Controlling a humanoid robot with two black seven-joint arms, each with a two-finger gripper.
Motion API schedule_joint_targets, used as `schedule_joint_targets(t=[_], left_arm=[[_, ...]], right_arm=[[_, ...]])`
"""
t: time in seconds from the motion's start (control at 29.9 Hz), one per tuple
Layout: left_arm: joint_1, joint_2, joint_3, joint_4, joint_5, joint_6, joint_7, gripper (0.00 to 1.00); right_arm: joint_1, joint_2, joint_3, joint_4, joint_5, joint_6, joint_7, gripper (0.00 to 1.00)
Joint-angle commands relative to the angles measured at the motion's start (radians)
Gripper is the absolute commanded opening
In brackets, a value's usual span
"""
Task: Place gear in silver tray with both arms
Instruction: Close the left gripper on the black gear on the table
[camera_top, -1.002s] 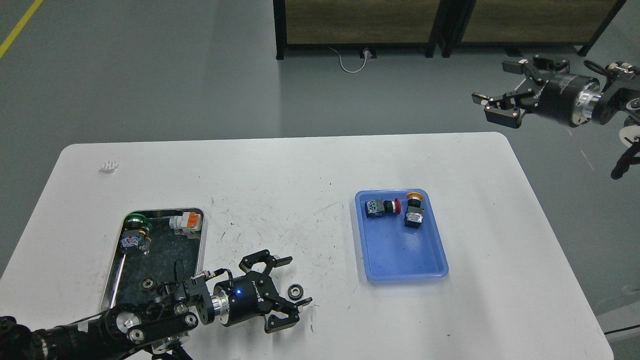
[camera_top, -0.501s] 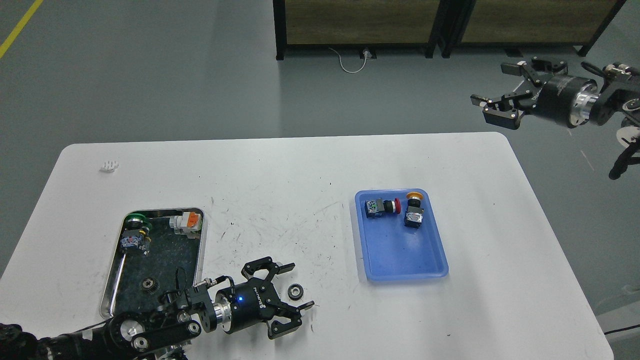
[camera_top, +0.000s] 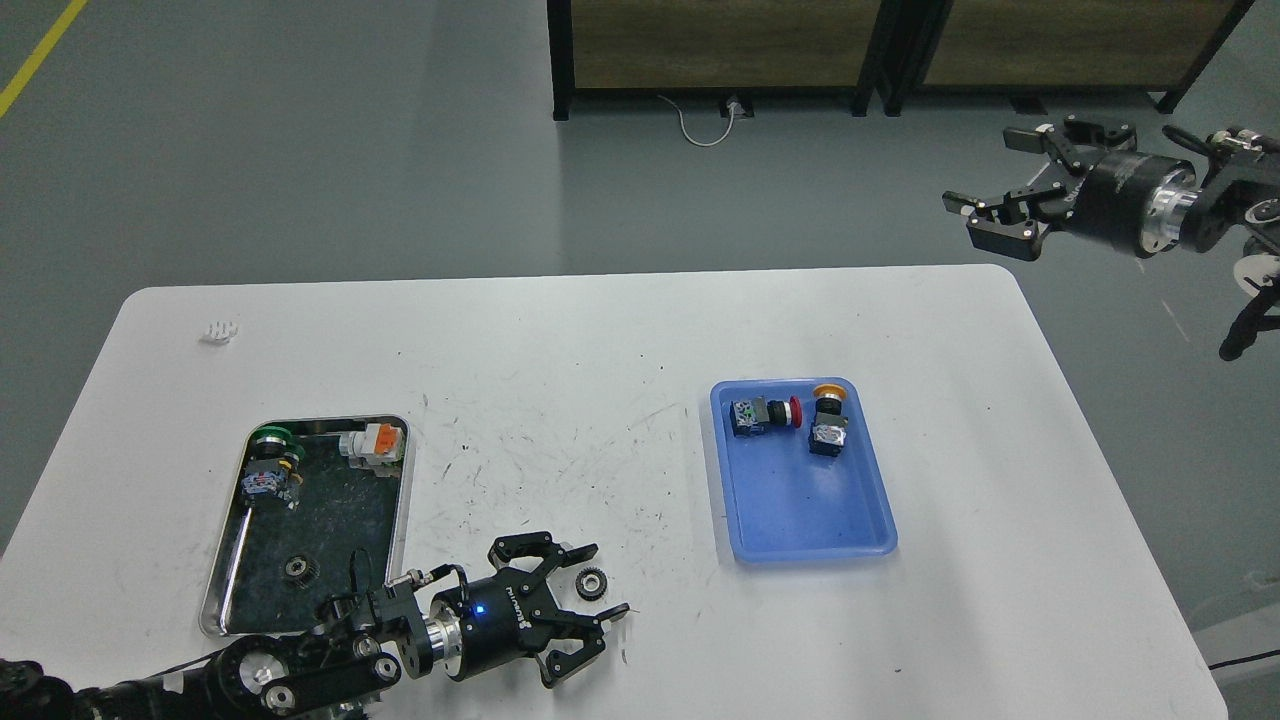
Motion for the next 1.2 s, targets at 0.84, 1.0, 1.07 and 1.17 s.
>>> schedule_joint_targets(t=[0.84, 1.0, 1.07, 1.17], left_arm=[[0.015, 0.011, 0.000, 0.006, -0.001, -0.001, 0.001, 0.47], [0.014, 0.010, 0.000, 0.006, -0.001, -0.001, 0.005, 0.37], [0.011, 0.010, 0.000, 0.006, -0.001, -0.001, 0.009, 0.34], [0.008, 0.008, 0.000, 0.004, -0.002, -0.003, 0.014, 0.30]], right_arm=[[0.003, 0.007, -0.002, 0.000, -0.003, -0.005, 0.000, 0.93], [0.003, 0.007, -0.002, 0.000, -0.003, -0.006, 0.000, 0.93], [0.003, 0.007, -0.002, 0.000, -0.003, -0.006, 0.000, 0.93], [0.004, 0.007, -0.002, 0.000, -0.005, -0.006, 0.000, 0.93]])
